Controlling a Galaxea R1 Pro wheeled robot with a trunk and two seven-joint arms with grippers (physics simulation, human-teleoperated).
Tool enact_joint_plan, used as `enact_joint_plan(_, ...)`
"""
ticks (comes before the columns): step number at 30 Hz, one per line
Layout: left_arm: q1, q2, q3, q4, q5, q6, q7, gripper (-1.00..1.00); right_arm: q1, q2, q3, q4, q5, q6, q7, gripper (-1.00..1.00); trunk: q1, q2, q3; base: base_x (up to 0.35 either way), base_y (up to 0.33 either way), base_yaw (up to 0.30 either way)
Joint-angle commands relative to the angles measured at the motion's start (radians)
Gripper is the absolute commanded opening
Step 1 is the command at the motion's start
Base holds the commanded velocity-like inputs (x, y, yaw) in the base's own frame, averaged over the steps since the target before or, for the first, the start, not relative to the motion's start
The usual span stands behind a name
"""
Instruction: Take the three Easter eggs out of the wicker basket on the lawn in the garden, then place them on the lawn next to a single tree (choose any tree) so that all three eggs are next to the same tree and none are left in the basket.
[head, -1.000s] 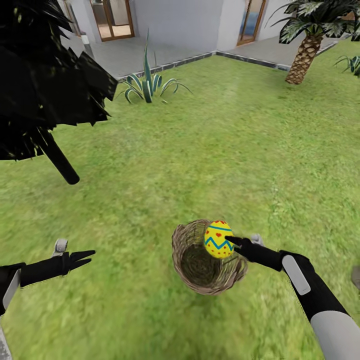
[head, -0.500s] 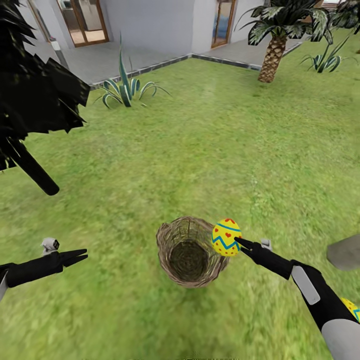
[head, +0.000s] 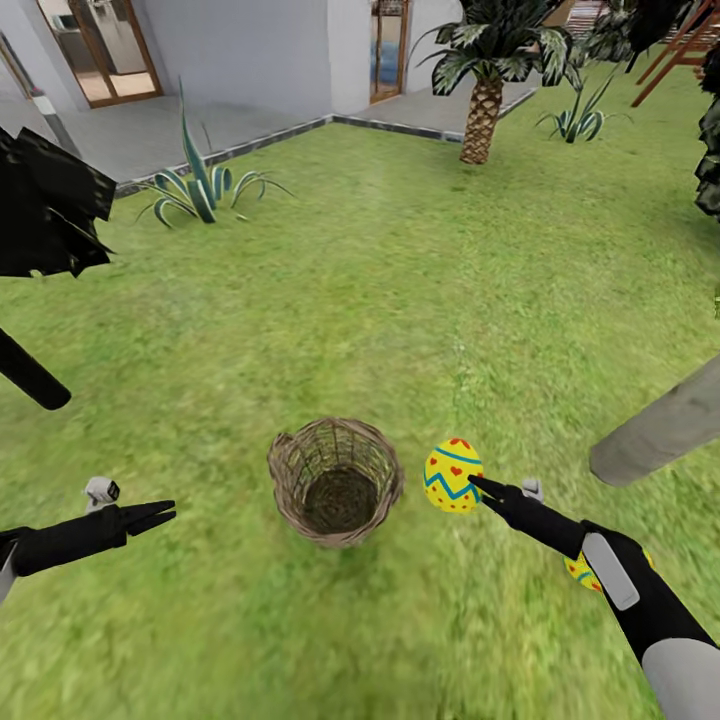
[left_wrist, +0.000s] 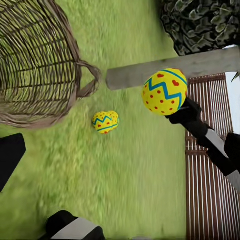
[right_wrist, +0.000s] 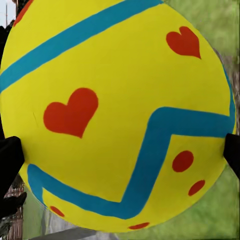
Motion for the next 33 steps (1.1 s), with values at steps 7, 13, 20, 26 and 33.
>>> enact_joint_plan(7,0.000,-0.001,-0.002,-0.004,-0.001,0.011,-0.004,1.00,-0.001,0.001,-0.008,0.060,-0.005,-0.067,-0.008,-1.00,0.000,0.000,0.008,-0.010,-0.208,-0.226)
enact_joint_plan(13,0.000,-0.002,-0.003,-0.007,-0.001,0.011,-0.004,1.00,-0.001,0.014,-0.041,0.063,-0.005,-0.076,-0.123,-1.00,0.000,0.000,0.015,-0.047,-0.248,-0.220)
enact_joint_plan(20,0.000,-0.002,-0.004,-0.007,-0.001,0.011,-0.004,1.00,-0.001,0.016,-0.055,0.064,-0.006,-0.077,-0.168,-1.00,0.000,0.000,0.023,-0.227,-0.233,-0.220)
enact_joint_plan(26,0.000,-0.002,-0.004,-0.007,-0.001,0.011,-0.004,1.00,-0.001,0.017,-0.055,0.063,-0.005,-0.077,-0.177,-1.00,0.000,0.000,0.031,-0.233,-0.240,-0.220)
enact_joint_plan(33,0.000,-0.011,-0.011,-0.007,-0.001,0.011,-0.004,1.00,-0.001,0.017,-0.055,0.064,-0.004,-0.077,-0.199,-1.00,0.000,0.000,0.039,-0.233,-0.240,-0.219)
